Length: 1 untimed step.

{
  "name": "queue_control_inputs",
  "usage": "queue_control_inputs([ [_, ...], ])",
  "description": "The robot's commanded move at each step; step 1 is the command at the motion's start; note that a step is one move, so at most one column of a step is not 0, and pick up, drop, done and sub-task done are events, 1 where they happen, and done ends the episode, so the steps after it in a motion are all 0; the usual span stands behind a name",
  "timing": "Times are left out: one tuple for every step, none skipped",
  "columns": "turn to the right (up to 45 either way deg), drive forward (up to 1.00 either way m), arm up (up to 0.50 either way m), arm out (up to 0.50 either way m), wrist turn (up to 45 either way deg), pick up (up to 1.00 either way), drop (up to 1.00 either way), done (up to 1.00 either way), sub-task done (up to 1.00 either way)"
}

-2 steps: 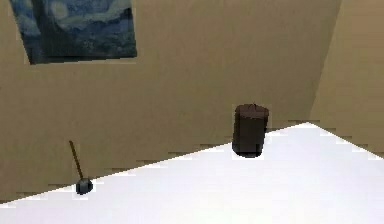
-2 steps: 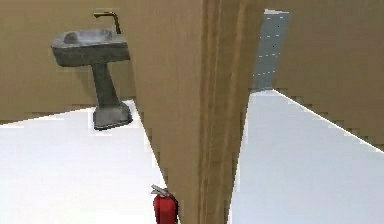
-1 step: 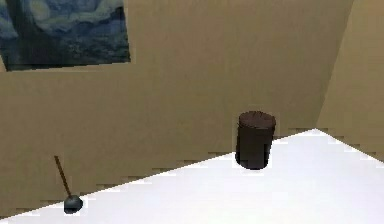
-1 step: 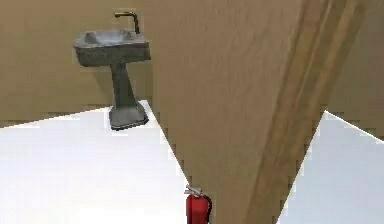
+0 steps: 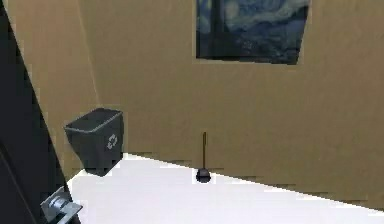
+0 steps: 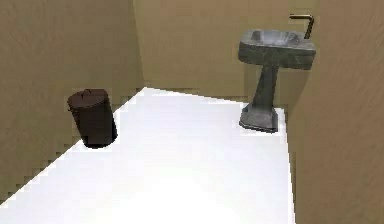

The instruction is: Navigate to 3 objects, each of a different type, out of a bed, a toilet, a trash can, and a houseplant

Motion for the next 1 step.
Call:
queue_control_inputs([
  [0.0,0.8,0.0,0.0,0.0,0.0,0.0,0.0,0.0],
])
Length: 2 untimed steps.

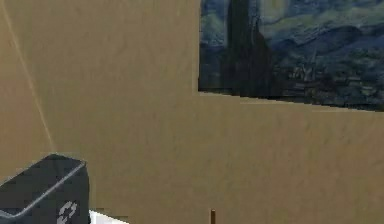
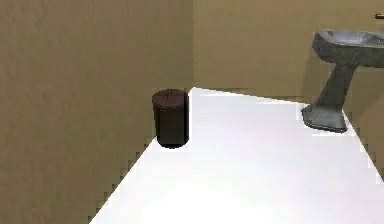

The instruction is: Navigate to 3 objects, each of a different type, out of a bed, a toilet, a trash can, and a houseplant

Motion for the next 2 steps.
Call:
queue_control_inputs([
  [-45.0,0.0,0.0,0.0,0.0,0.0,0.0,0.0,0.0],
  [0.0,0.35,0.0,0.0,0.0,0.0,0.0,0.0,0.0],
])
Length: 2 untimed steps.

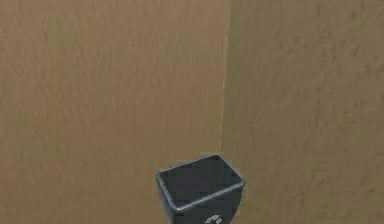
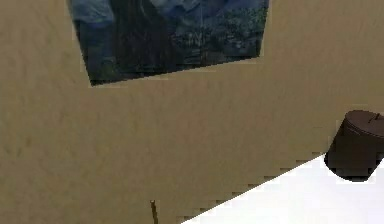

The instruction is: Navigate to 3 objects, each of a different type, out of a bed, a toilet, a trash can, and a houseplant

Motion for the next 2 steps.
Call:
queue_control_inputs([
  [0.0,0.0,0.0,0.0,0.0,0.0,0.0,0.0,1.0],
  [-24.0,0.0,0.0,0.0,0.0,0.0,0.0,0.0,0.0],
])
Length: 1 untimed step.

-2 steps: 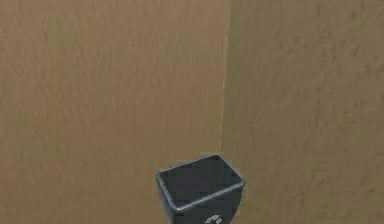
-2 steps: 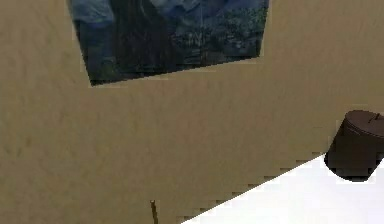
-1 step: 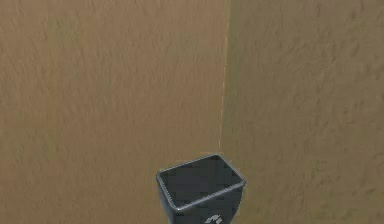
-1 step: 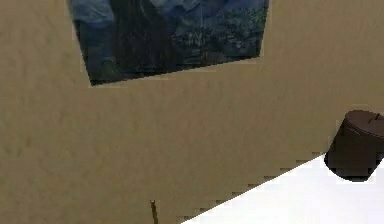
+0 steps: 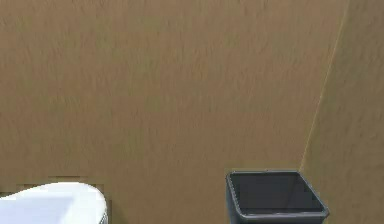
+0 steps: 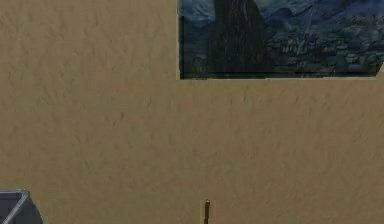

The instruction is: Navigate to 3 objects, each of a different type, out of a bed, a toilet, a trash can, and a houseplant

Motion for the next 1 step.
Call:
queue_control_inputs([
  [0.0,0.15,0.0,0.0,0.0,0.0,0.0,0.0,0.0],
])
